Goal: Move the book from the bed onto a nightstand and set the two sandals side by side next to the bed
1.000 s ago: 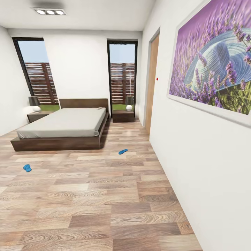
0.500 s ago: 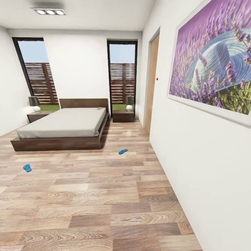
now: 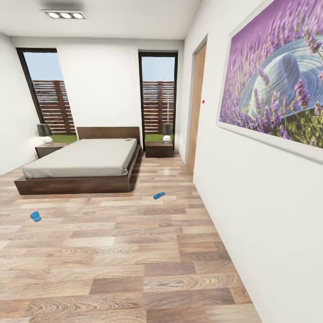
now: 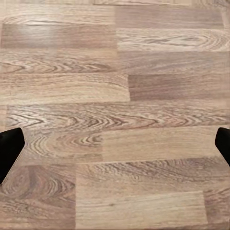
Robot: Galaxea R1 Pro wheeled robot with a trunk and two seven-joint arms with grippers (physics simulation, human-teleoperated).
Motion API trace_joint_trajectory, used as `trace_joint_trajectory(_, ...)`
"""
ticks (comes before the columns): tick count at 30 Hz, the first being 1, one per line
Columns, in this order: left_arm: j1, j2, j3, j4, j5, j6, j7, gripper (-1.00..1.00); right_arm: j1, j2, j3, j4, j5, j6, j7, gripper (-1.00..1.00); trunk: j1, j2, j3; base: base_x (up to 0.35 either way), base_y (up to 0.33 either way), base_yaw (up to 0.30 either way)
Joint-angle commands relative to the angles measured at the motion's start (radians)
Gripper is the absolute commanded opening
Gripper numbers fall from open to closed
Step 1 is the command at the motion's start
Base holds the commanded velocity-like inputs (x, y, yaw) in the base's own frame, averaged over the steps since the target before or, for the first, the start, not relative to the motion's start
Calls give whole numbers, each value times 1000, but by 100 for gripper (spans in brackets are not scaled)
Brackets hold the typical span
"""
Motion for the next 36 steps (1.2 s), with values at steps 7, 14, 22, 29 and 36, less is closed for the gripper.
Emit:
trace_joint_trajectory(7,0,3,-3,49,-2,-3,-1,100,1,-32,-4,51,-7,-9,6,100,0,0,-1,238,217,165)
trace_joint_trajectory(14,0,5,-6,52,-4,-3,-1,100,1,-34,-5,54,-3,-9,6,100,0,0,-1,272,190,113)
trace_joint_trajectory(22,-1,5,-5,57,-6,-3,-1,100,1,-36,-5,55,-3,-9,6,100,0,0,-1,320,110,-56)
trace_joint_trajectory(29,0,6,-2,64,-6,-3,-1,100,1,-36,-5,57,-4,-9,6,100,0,0,-1,323,166,-247)
trace_joint_trajectory(36,0,6,-2,66,-6,-3,-1,100,0,-36,-5,58,-5,-9,5,100,0,0,-1,315,190,-201)
